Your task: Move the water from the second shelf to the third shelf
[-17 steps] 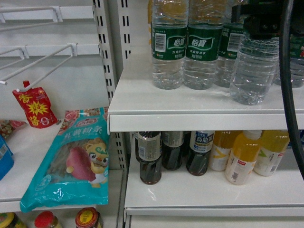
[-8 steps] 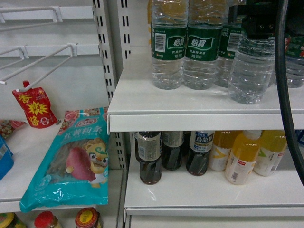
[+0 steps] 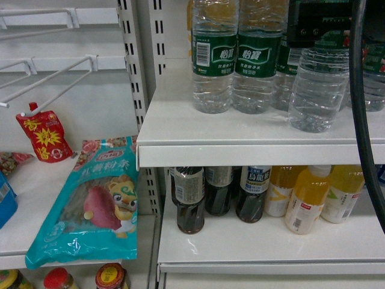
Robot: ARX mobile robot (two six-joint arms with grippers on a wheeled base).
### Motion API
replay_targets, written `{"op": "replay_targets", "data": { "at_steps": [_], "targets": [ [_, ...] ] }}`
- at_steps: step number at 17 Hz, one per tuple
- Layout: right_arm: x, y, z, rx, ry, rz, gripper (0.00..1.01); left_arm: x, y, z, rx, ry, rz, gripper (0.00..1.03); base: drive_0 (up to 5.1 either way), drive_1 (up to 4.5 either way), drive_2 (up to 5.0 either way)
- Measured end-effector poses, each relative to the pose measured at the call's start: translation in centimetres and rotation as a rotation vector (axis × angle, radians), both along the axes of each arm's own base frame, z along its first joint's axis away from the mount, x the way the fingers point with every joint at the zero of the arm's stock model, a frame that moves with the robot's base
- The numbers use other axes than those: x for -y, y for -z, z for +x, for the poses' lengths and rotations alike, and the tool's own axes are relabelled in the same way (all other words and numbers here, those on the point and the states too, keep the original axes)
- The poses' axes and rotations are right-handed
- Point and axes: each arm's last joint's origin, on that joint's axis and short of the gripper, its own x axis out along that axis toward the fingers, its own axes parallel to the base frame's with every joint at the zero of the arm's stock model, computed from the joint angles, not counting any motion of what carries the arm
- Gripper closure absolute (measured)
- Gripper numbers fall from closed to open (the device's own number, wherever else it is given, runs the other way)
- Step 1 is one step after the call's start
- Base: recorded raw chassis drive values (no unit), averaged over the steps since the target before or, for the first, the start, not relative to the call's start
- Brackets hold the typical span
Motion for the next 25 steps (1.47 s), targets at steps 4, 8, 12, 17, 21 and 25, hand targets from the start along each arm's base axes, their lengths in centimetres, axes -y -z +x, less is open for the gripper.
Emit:
{"op": "replay_targets", "data": {
  "at_steps": [4, 8, 12, 17, 21, 25],
  "targets": [
    [0.0, -0.1, -0.1, -0.010, -0.002, -0.002, 0.03, 0.0, 0.0, 0.0, 0.000, 0.000, 0.000, 0.05, 0.0, 0.00, 0.0],
    [0.8, -1.6, -3.5, -0.005, -0.012, 0.001, 0.03, 0.0, 0.0, 0.0, 0.000, 0.000, 0.000, 0.05, 0.0, 0.00, 0.0],
    [1.6, -2.4, -7.3, 0.007, -0.060, 0.032, 0.03, 0.0, 0.0, 0.0, 0.000, 0.000, 0.000, 0.05, 0.0, 0.00, 0.0],
    [2.5, -2.4, -11.1, 0.008, -0.083, 0.049, 0.03, 0.0, 0.0, 0.0, 0.000, 0.000, 0.000, 0.05, 0.0, 0.00, 0.0],
    [4.0, -1.8, -16.0, -0.010, -0.087, 0.046, 0.03, 0.0, 0.0, 0.0, 0.000, 0.000, 0.000, 0.05, 0.0, 0.00, 0.0],
    [7.2, -1.7, -21.1, 0.228, 0.076, 0.032, 0.17, 0.0, 0.0, 0.0, 0.000, 0.000, 0.000, 0.05, 0.0, 0.00, 0.0]
  ]
}}
